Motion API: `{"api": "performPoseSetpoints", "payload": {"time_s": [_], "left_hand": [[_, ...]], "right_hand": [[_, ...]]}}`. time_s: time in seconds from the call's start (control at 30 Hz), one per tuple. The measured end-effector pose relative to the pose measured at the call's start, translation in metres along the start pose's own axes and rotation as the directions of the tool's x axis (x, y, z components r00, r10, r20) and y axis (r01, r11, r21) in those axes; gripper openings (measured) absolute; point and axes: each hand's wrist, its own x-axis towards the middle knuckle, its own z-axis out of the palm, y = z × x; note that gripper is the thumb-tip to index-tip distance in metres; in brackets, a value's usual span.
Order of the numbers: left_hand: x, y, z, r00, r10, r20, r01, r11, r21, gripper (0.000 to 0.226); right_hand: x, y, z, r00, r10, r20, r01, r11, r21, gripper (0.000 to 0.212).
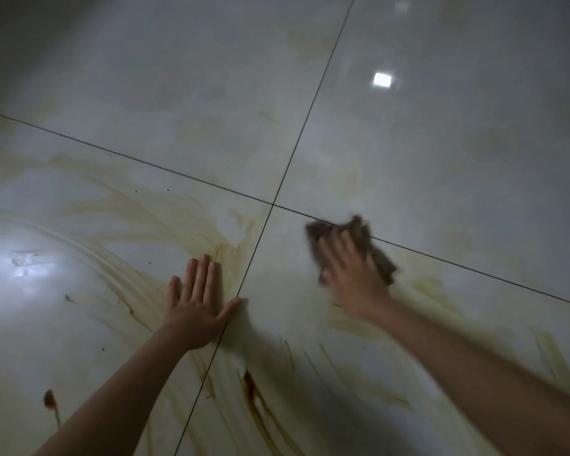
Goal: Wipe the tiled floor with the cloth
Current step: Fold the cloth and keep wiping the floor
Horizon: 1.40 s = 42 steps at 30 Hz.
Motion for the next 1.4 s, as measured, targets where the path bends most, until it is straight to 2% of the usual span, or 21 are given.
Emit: {"api": "performPoseSetpoints", "payload": {"time_s": [0.07, 0.13, 0.2, 0.27, 0.33, 0.37, 0.43, 0.53, 0.63, 0.7, 0.77, 0.83, 0.93, 1.0, 1.07, 1.13, 1.17, 1.23, 1.3, 1.37, 1.4], "left_hand": [[0.0, 0.004, -0.004, 0.999, -0.022, 0.027, 0.021, 0.999, 0.043, 0.1], [-0.001, 0.005, -0.008, 0.998, -0.041, 0.039, 0.038, 0.995, 0.088, 0.098], [-0.004, 0.006, -0.015, 0.999, -0.049, 0.022, 0.044, 0.982, 0.182, 0.094], [-0.008, 0.011, -0.022, 0.997, -0.064, -0.044, 0.074, 0.956, 0.285, 0.089], [-0.014, 0.025, -0.026, 0.991, -0.078, -0.113, 0.111, 0.938, 0.328, 0.085], [-0.016, 0.034, -0.025, 0.989, -0.066, -0.132, 0.108, 0.934, 0.341, 0.082], [-0.019, 0.056, -0.018, 0.989, 0.004, -0.145, 0.047, 0.936, 0.348, 0.077], [-0.02, 0.091, -0.001, 0.978, 0.127, -0.166, -0.074, 0.953, 0.294, 0.07], [-0.013, 0.121, 0.011, 0.953, 0.214, -0.214, -0.145, 0.944, 0.298, 0.068], [-0.007, 0.136, 0.013, 0.944, 0.249, -0.219, -0.172, 0.933, 0.317, 0.072], [-0.001, 0.145, 0.014, 0.937, 0.274, -0.216, -0.196, 0.926, 0.323, 0.074], [0.001, 0.151, 0.015, 0.935, 0.285, -0.213, -0.208, 0.923, 0.323, 0.07], [0.001, 0.153, 0.017, 0.932, 0.287, -0.22, -0.224, 0.936, 0.273, 0.064], [0.001, 0.154, 0.014, 0.93, 0.291, -0.222, -0.248, 0.947, 0.204, 0.062], [0.001, 0.155, 0.008, 0.933, 0.294, -0.207, -0.272, 0.953, 0.13, 0.061], [0.001, 0.156, 0.004, 0.937, 0.291, -0.191, -0.276, 0.956, 0.102, 0.059], [0.002, 0.155, 0.003, 0.936, 0.295, -0.191, -0.279, 0.954, 0.11, 0.058], [0.003, 0.154, 0.002, 0.932, 0.305, -0.195, -0.284, 0.95, 0.126, 0.058], [0.004, 0.153, 0.002, 0.929, 0.304, -0.209, -0.281, 0.95, 0.132, 0.058], [0.005, 0.152, 0.001, 0.922, 0.313, -0.227, -0.283, 0.947, 0.154, 0.059], [0.004, 0.153, 0.0, 0.92, 0.317, -0.231, -0.281, 0.943, 0.176, 0.057]], "right_hand": [[-0.052, -0.038, 0.022, 0.974, -0.227, -0.028, 0.226, 0.974, -0.028, 0.055], [-0.094, -0.049, 0.026, 0.876, -0.477, 0.065, 0.479, 0.877, -0.022, 0.054], [-0.095, -0.029, 0.02, 0.803, -0.587, 0.104, 0.595, 0.8, -0.082, 0.053], [-0.071, -0.002, 0.006, 0.873, -0.469, 0.136, 0.485, 0.866, -0.126, 0.051], [-0.04, 0.034, -0.006, 0.974, -0.225, 0.042, 0.226, 0.974, -0.033, 0.053], [-0.026, 0.057, -0.011, 0.995, -0.081, 0.065, 0.082, 0.996, -0.017, 0.056], [-0.015, 0.084, -0.019, 0.979, 0.12, 0.165, -0.125, 0.992, 0.02, 0.057], [-0.031, 0.058, -0.005, 0.971, 0.216, 0.102, -0.225, 0.971, 0.085, 0.057], [-0.098, -0.005, 0.033, 0.999, -0.023, -0.032, 0.026, 0.995, 0.1, 0.056], [-0.136, -0.016, 0.044, 0.959, -0.282, 0.009, 0.279, 0.951, 0.131, 0.053], [-0.142, 0.01, 0.045, 0.919, -0.394, -0.007, 0.394, 0.917, 0.065, 0.052], [-0.126, 0.051, 0.035, 0.963, -0.27, -0.018, 0.27, 0.963, 0.003, 0.052], [-0.111, 0.117, 0.025, 0.99, 0.109, -0.088, -0.099, 0.989, 0.111, 0.05], [-0.111, 0.144, 0.027, 0.934, 0.352, -0.062, -0.335, 0.922, 0.192, 0.053], [-0.102, 0.131, 0.031, 0.812, 0.581, -0.056, -0.552, 0.796, 0.248, 0.056], [-0.091, 0.084, 0.035, 0.741, 0.667, -0.085, -0.615, 0.724, 0.313, 0.059], [-0.088, 0.056, 0.035, 0.772, 0.621, -0.133, -0.552, 0.761, 0.341, 0.059], [-0.087, 0.008, 0.039, 0.898, 0.383, -0.216, -0.309, 0.9, 0.308, 0.055], [-0.092, 0.009, 0.036, 0.976, 0.135, -0.173, -0.091, 0.966, 0.241, 0.053], [-0.099, 0.054, 0.032, 0.984, -0.021, -0.178, 0.041, 0.993, 0.108, 0.051], [-0.108, 0.082, 0.034, 0.981, -0.017, -0.191, 0.027, 0.998, 0.049, 0.05]]}}
